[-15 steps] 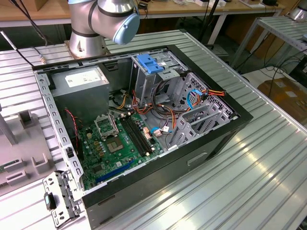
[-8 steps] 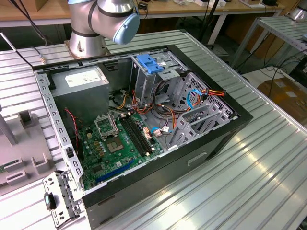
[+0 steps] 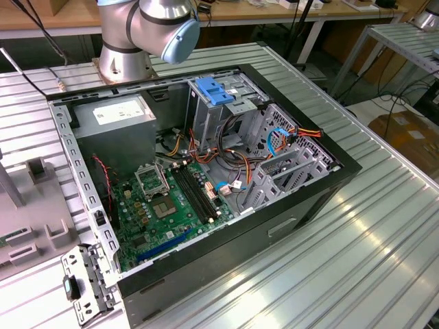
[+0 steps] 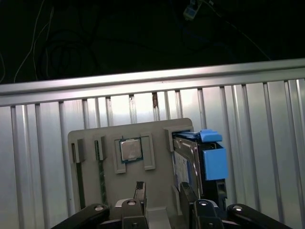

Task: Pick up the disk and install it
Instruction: 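Pick up the disk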

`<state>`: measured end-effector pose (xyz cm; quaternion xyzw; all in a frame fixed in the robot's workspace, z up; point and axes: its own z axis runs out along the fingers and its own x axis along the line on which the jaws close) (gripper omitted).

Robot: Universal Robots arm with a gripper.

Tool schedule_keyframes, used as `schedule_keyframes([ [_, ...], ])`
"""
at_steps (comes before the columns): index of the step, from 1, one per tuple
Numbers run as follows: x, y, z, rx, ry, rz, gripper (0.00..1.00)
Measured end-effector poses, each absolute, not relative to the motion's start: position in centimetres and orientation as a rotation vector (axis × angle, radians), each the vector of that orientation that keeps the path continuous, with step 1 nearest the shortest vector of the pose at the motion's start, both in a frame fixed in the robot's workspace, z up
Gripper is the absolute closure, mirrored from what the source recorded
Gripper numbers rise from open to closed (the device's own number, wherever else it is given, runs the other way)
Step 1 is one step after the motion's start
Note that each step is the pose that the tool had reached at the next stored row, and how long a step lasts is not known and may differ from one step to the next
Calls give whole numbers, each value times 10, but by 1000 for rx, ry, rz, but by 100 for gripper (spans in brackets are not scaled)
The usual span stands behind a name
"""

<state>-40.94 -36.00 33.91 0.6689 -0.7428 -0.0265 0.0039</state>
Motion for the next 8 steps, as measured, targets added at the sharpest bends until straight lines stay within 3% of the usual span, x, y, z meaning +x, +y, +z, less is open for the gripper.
schedule_keyframes([
  [8,-411,-360,335,2096,-2328,-83,58],
])
